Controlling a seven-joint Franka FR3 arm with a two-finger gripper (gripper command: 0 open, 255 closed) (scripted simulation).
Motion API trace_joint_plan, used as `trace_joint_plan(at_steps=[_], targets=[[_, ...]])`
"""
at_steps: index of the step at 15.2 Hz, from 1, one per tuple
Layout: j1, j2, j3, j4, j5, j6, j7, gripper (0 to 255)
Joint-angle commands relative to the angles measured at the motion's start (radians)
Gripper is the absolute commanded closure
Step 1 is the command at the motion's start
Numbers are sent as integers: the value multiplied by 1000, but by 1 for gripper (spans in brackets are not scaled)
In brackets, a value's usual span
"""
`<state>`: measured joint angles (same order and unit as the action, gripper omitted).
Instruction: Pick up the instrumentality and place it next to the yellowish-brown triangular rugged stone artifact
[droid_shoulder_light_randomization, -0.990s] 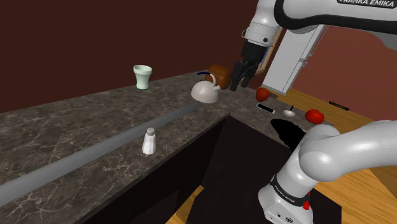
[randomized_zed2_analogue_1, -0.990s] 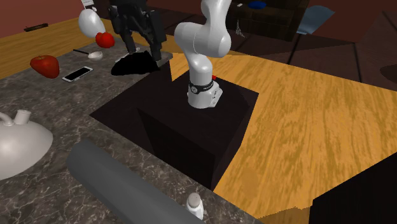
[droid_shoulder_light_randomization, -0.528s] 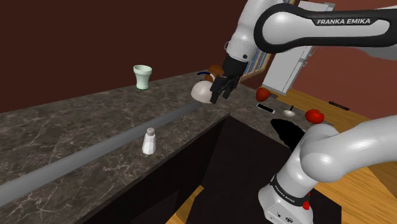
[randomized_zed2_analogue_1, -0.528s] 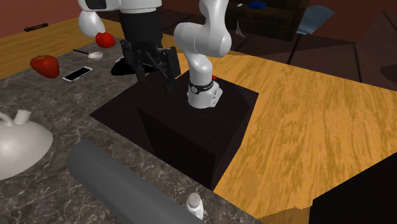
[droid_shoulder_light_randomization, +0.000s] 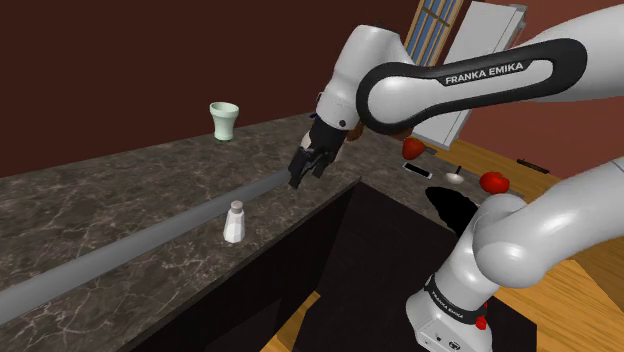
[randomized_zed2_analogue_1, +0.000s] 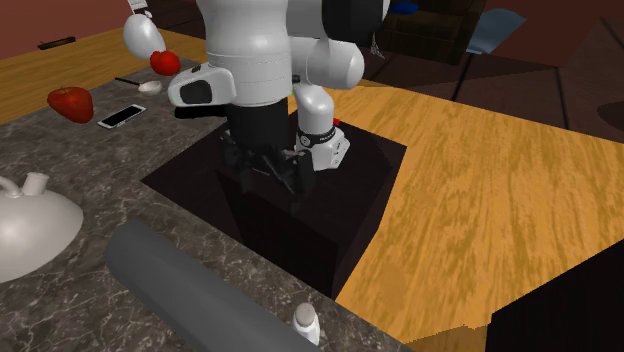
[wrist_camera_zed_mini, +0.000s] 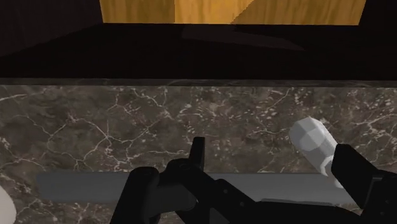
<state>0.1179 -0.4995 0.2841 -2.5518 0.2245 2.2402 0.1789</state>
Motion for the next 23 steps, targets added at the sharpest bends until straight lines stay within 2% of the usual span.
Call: trace_joint_plan(at_steps=[1, 6, 11, 19, 23], targets=[[7, 50, 33, 10, 3, 68, 26, 0], [5, 218, 124, 49, -33, 256, 106, 0], [-22, 400, 211, 120, -168, 412, 244, 0], [-35, 520, 217, 130, -291, 507, 332, 0], [-35, 520, 216, 130, -291, 507, 332, 0]])
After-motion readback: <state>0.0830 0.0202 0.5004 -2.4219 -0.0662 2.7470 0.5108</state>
